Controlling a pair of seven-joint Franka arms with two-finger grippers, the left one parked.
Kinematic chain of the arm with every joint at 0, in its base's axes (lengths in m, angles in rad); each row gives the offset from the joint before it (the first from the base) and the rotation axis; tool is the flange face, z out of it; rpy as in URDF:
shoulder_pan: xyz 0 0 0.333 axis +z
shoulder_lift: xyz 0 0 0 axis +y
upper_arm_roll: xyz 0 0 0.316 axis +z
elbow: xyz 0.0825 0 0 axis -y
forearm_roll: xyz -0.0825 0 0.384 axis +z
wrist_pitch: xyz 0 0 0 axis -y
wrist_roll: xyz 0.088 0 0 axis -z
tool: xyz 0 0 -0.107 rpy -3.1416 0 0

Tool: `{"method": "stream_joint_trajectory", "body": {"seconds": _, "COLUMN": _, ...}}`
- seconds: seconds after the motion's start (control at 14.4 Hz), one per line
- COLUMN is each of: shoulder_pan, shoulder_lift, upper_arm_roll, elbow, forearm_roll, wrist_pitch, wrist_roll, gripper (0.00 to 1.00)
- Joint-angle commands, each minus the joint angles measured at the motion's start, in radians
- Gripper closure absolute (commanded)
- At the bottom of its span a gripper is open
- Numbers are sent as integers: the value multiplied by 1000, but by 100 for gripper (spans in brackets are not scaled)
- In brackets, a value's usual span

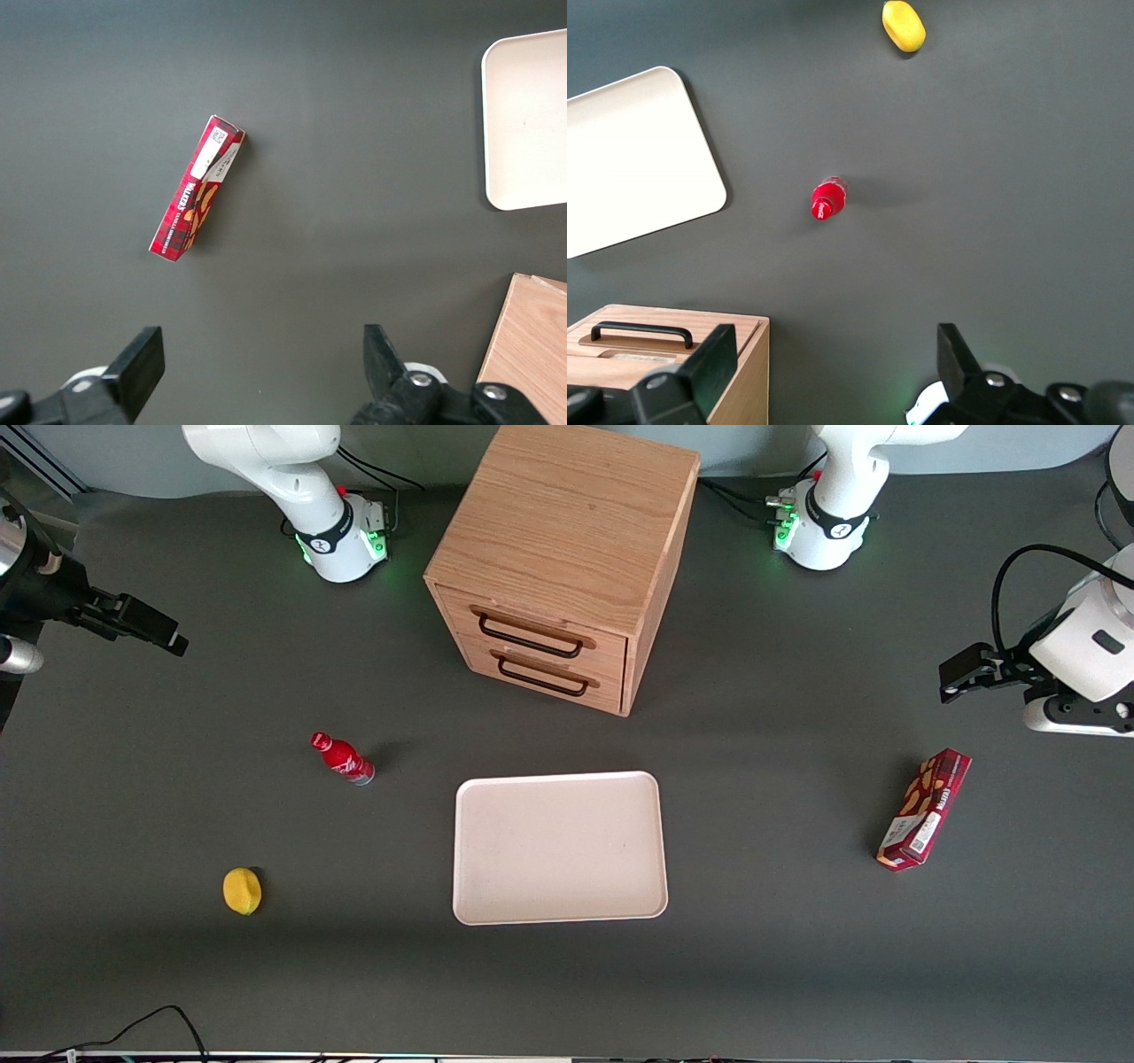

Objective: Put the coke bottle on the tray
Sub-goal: 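Move the right gripper out toward the red Coca-Cola bottle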

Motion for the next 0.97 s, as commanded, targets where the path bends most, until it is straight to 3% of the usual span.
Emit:
{"method": "stream_joint_trajectory", "body": {"seconds": 0.0, "shoulder_pan": 8, "shoulder_lift": 45, "upper_arm_roll": -8, "elbow": 59, "forearm_roll": 2, "wrist_pitch": -47, "wrist_roll": 3, "gripper": 0}}
{"method": "stream_joint_trajectory", "body": {"seconds": 0.49, "shoulder_pan": 17, "shoulder_lift": 37, "upper_arm_roll": 18, "elbow": -48, "forearm_roll": -28, "wrist_pitch": -35, "wrist_roll": -19, "gripper": 0}}
{"method": "stream_joint_trajectory", "body": {"seconds": 0.69, "shoulder_pan": 17, "shoulder_lift": 28, "upper_arm_roll": 52, "elbow": -226, "forearm_roll": -27, "wrist_pitch": 154, "wrist_roll": -7, "gripper": 0}}
{"method": "stream_joint_trajectory", "body": {"seconds": 0.9, "shoulder_pan": 17, "shoulder_lift": 28, "upper_arm_roll": 64, "elbow": -470, "forearm_roll": -25, "wrist_pitch": 473, "wrist_roll": -2, "gripper": 0}}
